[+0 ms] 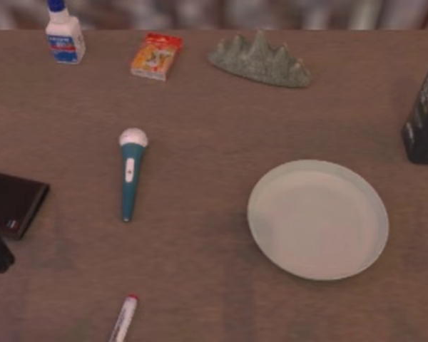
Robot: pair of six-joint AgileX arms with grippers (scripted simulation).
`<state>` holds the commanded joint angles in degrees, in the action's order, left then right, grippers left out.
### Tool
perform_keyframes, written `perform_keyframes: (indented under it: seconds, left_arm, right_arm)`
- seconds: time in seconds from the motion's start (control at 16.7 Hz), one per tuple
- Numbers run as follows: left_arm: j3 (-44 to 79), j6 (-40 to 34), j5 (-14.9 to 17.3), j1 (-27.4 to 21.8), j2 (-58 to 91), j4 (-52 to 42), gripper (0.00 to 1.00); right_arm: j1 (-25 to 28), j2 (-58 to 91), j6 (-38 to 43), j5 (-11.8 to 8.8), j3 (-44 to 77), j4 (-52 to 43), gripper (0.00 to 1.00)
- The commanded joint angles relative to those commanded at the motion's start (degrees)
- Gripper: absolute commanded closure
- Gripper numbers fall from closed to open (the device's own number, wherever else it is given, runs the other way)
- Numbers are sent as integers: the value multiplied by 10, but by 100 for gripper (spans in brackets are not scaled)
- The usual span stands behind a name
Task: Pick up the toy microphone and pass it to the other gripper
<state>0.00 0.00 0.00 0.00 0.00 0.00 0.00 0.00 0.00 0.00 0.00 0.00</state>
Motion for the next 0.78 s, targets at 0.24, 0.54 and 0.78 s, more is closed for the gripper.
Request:
perform_keyframes:
  seconds: [0.24,0.54,0.78]
  left_arm:
    - [17,-4,0,-5,18,-11,0]
    - [148,-37,-3,-40,168,-96,0]
    - [303,-77,-8,-82,391,-203,0]
  right_arm:
    - [0,0,0,0,0,0,0]
    - [0,0,0,0,0,0,0]
    - [0,0,0,0,0,0,0]
